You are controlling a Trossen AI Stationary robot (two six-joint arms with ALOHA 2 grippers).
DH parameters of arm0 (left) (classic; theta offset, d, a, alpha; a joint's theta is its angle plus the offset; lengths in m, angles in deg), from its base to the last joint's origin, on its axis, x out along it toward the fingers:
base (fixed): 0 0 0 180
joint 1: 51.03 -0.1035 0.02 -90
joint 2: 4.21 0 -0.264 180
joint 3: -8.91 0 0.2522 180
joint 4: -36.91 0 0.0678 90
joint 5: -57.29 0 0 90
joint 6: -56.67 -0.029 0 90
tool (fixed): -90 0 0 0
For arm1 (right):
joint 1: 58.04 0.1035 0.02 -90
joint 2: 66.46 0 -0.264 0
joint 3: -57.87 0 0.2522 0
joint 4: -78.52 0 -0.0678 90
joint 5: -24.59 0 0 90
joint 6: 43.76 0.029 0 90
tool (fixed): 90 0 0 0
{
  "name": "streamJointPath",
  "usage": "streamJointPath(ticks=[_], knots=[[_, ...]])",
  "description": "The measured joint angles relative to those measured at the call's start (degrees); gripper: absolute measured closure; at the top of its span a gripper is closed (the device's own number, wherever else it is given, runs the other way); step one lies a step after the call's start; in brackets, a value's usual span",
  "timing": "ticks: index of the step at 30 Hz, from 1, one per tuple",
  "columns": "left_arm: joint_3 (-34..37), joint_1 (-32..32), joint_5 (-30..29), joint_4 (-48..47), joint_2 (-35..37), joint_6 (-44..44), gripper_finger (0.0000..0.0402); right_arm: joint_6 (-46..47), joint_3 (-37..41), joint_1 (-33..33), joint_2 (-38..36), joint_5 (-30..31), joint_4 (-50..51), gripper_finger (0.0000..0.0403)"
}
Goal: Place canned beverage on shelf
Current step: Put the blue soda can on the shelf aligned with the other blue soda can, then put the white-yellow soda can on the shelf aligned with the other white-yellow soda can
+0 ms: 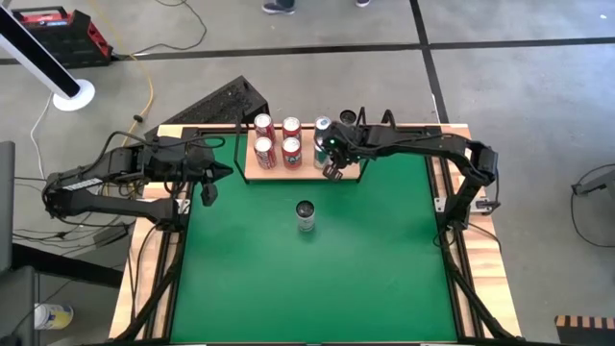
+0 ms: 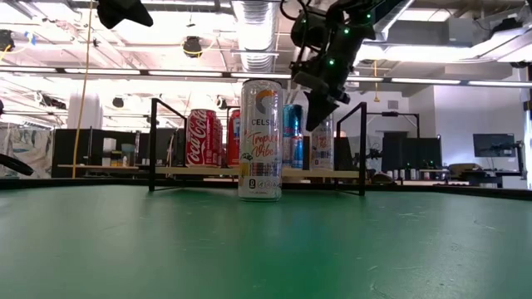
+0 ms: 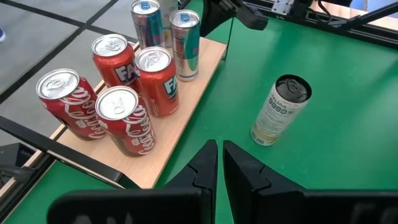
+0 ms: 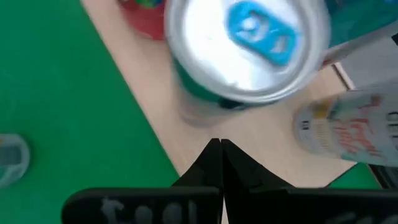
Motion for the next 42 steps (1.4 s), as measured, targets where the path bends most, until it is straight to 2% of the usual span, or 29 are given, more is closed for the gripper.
streamJointPath(ticks=[9, 22, 32, 35, 37, 42], knots=[[0.0, 0.0, -0.1, 0.0, 0.0, -0.2, 0.0391, 0.4, 0.0, 2.7, 0.0, -1.4, -1.2, 0.0384], [0.0, 0.0, 0.0, 0.0, 0.0, 0.1, 0.0391, 0.9, 0.0, 0.6, 0.0, -1.4, -4.3, 0.0384], [0.0, 0.0, 0.6, 0.3, 0.0, 1.0, 0.0391, 1.9, 0.0, 3.3, 0.0, -1.7, -4.3, 0.0384], [0.0, 0.0, 3.3, 2.8, -0.9, 2.3, 0.0391, 4.4, 0.0, 4.2, -1.0, -3.1, -1.8, 0.0384], [0.0, 0.0, 7.2, 5.6, -2.2, 2.9, 0.0391, 6.3, 0.0, 5.5, -2.4, -4.6, 0.6, 0.0384], [0.0, 1.4, 15.8, 14.3, -9.9, 2.9, 0.0391, 9.5, -0.1, 11.4, -8.6, -3.3, 9.5, 0.0384]])
